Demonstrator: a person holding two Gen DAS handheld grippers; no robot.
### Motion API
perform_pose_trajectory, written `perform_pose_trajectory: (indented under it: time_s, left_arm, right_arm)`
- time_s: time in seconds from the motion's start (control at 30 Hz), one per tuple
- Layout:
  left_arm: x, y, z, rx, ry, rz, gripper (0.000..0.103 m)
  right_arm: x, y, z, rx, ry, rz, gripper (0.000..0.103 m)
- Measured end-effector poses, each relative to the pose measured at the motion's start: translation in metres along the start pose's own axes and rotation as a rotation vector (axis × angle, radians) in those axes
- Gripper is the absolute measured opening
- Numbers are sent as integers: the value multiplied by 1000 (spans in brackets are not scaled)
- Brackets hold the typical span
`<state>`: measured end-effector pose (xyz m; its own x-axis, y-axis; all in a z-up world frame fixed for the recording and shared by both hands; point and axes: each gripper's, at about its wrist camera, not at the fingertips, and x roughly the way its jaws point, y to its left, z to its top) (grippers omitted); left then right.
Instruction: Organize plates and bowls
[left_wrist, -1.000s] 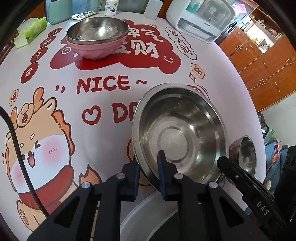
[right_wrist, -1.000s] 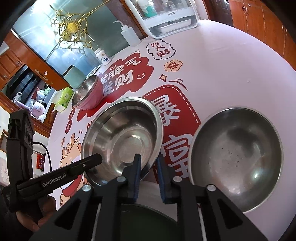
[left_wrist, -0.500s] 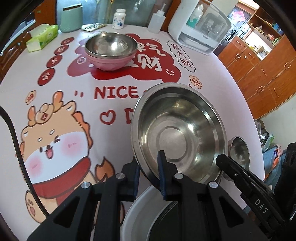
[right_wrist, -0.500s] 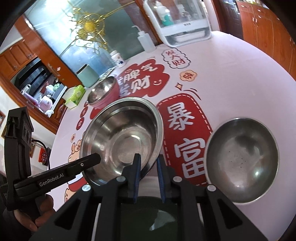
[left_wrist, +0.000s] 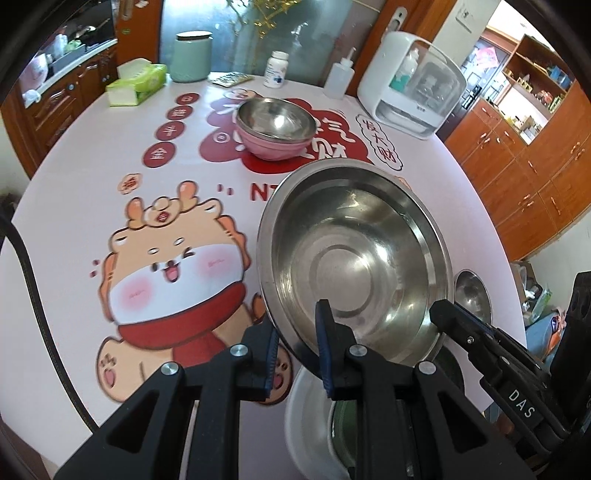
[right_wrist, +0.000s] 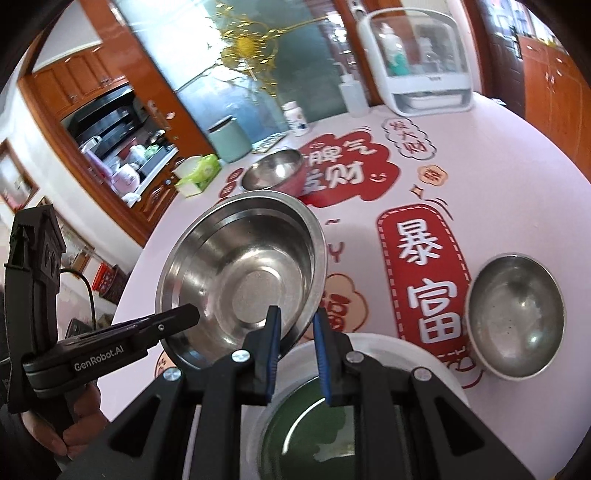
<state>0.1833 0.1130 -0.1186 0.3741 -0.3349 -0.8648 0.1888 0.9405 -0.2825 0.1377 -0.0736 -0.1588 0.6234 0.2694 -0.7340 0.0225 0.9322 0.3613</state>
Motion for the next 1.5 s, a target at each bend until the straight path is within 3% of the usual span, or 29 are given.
perform_pose_trajectory:
  time_s: [0.27, 0.8, 1.17, 1.5]
  left_arm:
    - [-38, 22, -31, -35, -41, 34, 18]
    - [-70, 60, -107, -150, 5, 90, 19]
    - [-63, 84, -144, -212, 59, 149, 19]
    - [-37, 101, -147, -239, 127, 183, 19]
  right_arm:
    - [-11, 34, -16, -84, 6, 36, 17]
    - [-20, 81, -73, -250, 97, 59, 19]
    - [-1, 96, -109, -305, 209, 75, 22]
    - [21, 101, -118, -323, 286, 73, 24]
